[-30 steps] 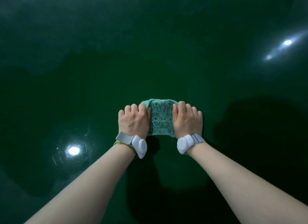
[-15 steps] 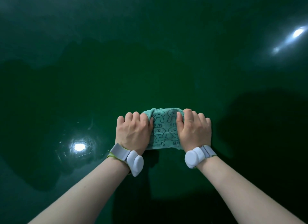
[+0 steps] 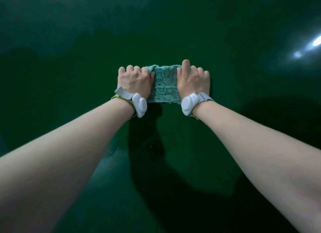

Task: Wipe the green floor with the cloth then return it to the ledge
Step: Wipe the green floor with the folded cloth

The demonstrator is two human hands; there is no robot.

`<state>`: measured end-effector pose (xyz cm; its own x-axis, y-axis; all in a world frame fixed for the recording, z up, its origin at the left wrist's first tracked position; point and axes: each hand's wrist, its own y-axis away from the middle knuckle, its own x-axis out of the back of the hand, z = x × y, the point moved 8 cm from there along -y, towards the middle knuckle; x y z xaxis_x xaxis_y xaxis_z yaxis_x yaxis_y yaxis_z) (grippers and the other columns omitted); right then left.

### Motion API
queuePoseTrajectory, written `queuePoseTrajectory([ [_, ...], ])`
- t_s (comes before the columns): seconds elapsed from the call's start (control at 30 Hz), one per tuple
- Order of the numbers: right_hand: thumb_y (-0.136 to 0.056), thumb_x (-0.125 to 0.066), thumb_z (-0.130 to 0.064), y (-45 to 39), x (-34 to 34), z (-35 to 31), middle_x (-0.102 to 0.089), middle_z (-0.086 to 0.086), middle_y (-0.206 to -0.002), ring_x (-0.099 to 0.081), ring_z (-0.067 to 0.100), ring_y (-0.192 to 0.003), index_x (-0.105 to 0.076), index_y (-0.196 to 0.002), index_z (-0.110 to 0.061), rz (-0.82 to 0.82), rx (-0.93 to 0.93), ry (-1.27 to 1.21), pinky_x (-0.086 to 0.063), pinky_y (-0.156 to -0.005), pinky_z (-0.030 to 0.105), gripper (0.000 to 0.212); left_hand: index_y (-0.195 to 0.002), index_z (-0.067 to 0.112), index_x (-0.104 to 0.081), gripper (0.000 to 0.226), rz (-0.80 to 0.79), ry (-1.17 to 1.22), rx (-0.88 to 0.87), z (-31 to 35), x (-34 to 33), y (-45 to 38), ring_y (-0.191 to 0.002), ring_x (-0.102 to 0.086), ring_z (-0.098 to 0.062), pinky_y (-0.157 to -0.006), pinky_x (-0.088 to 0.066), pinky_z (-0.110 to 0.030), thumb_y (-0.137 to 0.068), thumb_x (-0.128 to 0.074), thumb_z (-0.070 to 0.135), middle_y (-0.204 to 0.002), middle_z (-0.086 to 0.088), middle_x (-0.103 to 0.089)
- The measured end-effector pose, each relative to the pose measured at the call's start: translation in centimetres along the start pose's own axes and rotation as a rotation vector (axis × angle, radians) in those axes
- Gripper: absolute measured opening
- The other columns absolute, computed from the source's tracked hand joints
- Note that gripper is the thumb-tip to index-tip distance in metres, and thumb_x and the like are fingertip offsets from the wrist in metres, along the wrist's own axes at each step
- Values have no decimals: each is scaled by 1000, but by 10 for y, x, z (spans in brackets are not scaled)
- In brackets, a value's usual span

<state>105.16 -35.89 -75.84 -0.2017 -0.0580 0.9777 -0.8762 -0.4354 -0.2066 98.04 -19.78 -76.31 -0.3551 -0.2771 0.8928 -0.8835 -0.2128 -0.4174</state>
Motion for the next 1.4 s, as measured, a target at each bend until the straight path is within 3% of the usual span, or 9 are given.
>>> queuePoseTrajectory([
  [0.2, -111, -29, -37, 22, 2, -32, -60, 8, -83, -55, 31, -74, -50, -116, -10, 18, 21, -19, -34, -68, 41, 35, -65, 16, -57, 44, 7, -49, 184, -29, 15, 43, -57, -53, -25, -60, -36, -33, -99, -53, 44, -59, -4, -56],
  [0.5, -109, -38, -37, 106, 25, -174, -55, 6, -76, -51, 29, -68, -57, -101, -9, -10, 208, -231, -40, -66, 44, 35, -76, 14, -55, 48, -174, -116, 324, -149, 60, 190, -67, -52, -31, -61, -35, -41, -109, -40, 46, -71, -9, -55],
  [0.63, -107, -46, -35, 148, 35, -253, -55, 5, -72, -51, 29, -65, -60, -94, -10, 13, 373, -318, -39, -65, 43, 32, -77, 14, -54, 47, -234, -207, 429, -209, 82, 267, -69, -52, -33, -62, -35, -43, -109, -41, 46, -73, -11, -55],
  [0.8, -107, -45, -35, 164, 39, -299, -52, 3, -70, -47, 27, -64, -60, -95, -11, 55, 499, -332, -38, -64, 41, 31, -75, 13, -52, 47, -251, -295, 515, -228, 97, 311, -67, -50, -33, -60, -33, -41, -109, -42, 43, -71, -11, -54],
  [0.93, -109, -41, -37, 165, 40, -300, -51, 2, -71, -46, 27, -63, -57, -95, -12, 54, 533, -317, -38, -64, 42, 33, -74, 13, -51, 45, -249, -302, 535, -226, 98, 310, -67, -49, -32, -60, -32, -41, -109, -42, 40, -70, -11, -53],
  [1.2, -110, -45, -36, 181, 39, -251, -49, 2, -70, -43, 25, -56, -56, -92, -12, 95, 504, -266, -37, -59, 40, 33, -72, 14, -48, 43, -211, -203, 398, -197, 89, 287, -67, -46, -31, -61, -30, -43, -107, -43, 38, -69, -10, -51],
  [1.4, -109, -47, -35, 164, 33, -155, -57, 4, -74, -51, 28, -59, -58, -96, -10, 43, 322, -231, -40, -61, 42, 30, -73, 14, -51, 42, -205, -21, 276, -120, 76, 223, -68, -47, -30, -64, -31, -43, -107, -42, 38, -70, -10, -52],
])
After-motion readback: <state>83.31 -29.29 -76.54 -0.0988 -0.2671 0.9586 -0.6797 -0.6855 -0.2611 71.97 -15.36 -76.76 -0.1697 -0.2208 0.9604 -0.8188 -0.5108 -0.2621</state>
